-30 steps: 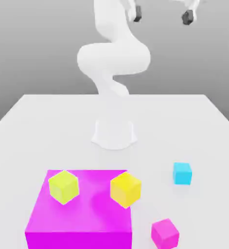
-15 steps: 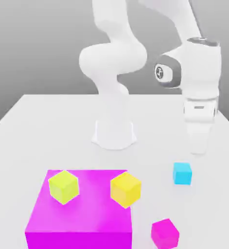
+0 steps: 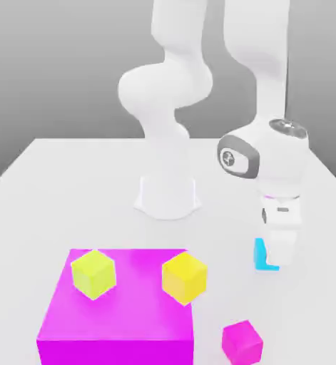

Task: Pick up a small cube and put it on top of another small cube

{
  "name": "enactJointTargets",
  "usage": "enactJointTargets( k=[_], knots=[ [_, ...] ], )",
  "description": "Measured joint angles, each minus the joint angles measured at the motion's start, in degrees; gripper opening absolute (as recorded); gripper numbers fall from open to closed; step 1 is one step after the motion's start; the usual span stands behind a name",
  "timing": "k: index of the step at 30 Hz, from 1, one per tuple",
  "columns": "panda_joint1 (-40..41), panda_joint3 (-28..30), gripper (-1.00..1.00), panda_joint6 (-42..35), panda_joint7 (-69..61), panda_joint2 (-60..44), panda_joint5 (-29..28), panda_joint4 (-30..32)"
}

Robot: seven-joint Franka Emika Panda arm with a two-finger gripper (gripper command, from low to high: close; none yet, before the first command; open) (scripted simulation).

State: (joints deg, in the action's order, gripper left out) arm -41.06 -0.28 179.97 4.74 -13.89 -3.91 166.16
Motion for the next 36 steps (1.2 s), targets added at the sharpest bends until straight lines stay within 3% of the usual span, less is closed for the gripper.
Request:
enactJointTargets(
  k=[9,11,28,33,34,36],
  knots=[
    [1.8,-3.0,-1.0,-12.7,-3.2,15.5,4.3,2.8],
    [1.1,-3.2,-1.0,-14.6,-5.1,16.3,2.8,1.2],
    [31.2,22.9,-1.0,-44.6,-16.3,27.4,-4.1,-18.5],
    [32.1,25.9,-1.0,-37.1,-19.0,20.7,-0.5,-16.9],
    [32.0,26.1,1.0,-35.5,-19.4,19.5,0.1,-16.5],
    [32.0,26.1,1.0,-35.5,-19.4,19.5,0.1,-16.5]
  ],
)
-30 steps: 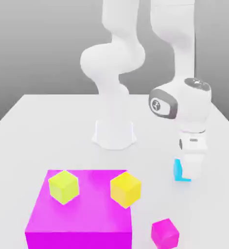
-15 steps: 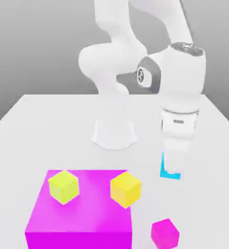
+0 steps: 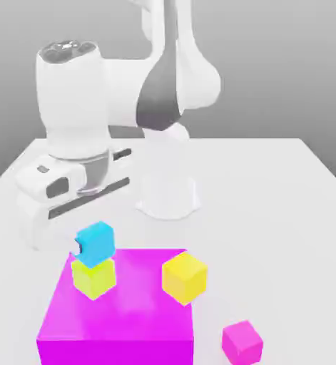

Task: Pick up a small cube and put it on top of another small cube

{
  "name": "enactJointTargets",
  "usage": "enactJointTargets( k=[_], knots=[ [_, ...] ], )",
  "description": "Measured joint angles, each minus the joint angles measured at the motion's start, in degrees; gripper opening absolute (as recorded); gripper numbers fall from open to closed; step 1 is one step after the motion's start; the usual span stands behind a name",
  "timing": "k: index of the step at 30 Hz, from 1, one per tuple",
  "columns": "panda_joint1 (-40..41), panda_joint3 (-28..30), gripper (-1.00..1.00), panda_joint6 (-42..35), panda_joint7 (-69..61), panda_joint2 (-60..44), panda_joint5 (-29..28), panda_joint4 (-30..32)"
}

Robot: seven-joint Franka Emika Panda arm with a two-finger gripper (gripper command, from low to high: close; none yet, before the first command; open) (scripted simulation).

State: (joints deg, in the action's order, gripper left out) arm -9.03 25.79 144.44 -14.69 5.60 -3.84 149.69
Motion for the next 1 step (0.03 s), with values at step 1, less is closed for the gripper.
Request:
enactJointTargets(
  k=[1],
  knots=[
    [0.0,0.0,1.0,0.0,0.0,0.0,0.0,0.0]
  ],
)
